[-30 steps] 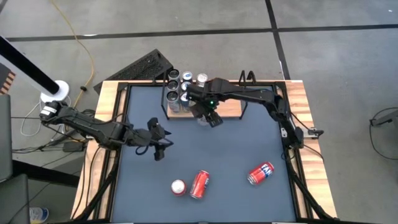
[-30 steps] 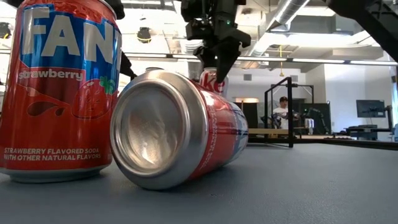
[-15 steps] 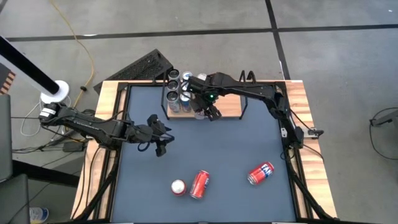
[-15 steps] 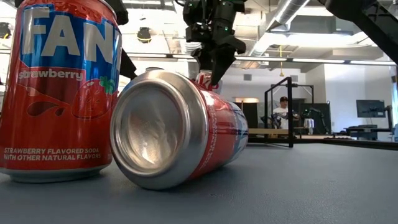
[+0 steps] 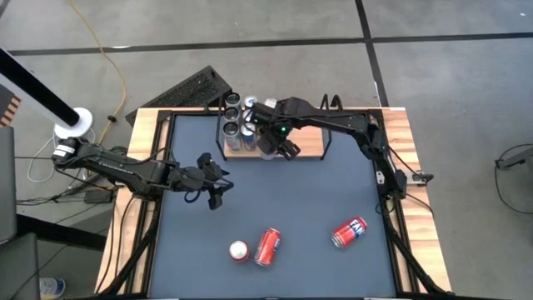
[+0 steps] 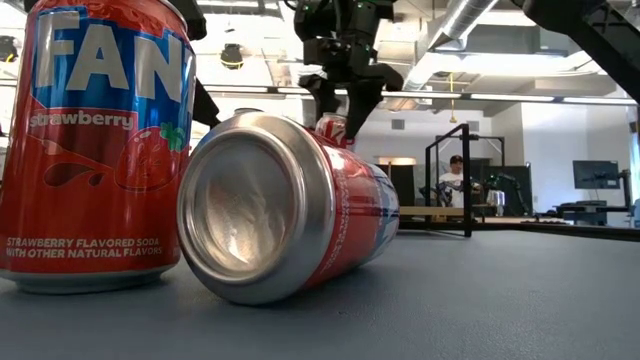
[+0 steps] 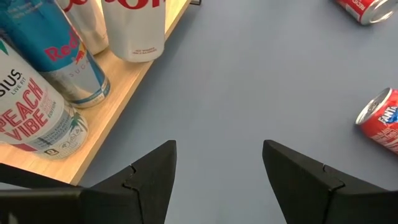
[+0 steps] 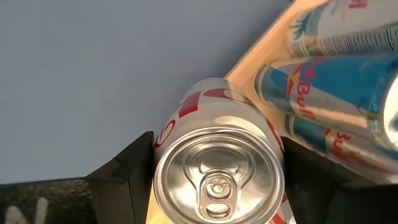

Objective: Place canned beverage on shelf
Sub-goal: Put the silver soda can aligned with the other silver soda cans on the shelf

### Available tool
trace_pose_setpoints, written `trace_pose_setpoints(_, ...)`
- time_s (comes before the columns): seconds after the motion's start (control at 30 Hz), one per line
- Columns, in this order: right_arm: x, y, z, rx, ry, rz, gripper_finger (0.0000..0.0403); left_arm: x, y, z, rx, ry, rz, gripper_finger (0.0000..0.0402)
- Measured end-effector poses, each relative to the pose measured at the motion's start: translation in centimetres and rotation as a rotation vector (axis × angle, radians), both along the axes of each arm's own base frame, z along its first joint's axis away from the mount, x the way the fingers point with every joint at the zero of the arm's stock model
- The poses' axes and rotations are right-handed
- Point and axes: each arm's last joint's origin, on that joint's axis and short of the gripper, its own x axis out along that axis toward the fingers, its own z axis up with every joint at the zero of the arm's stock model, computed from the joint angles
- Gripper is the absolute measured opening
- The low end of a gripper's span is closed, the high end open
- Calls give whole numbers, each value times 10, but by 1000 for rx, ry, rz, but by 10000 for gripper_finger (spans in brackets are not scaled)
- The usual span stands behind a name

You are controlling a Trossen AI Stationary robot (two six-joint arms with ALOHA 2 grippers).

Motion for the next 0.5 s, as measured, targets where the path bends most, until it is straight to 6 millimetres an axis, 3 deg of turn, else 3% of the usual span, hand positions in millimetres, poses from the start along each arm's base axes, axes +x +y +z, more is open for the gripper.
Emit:
trace_pose_setpoints(0.3, -1, 0, 0, -58, 23, 189, 270, 0, 0, 0, 16, 4, -4, 229)
trace_pose_setpoints(0.5, -1, -1, 0, -97, 39, 214, 270, 0, 0, 0, 24, 4, 6, 229)
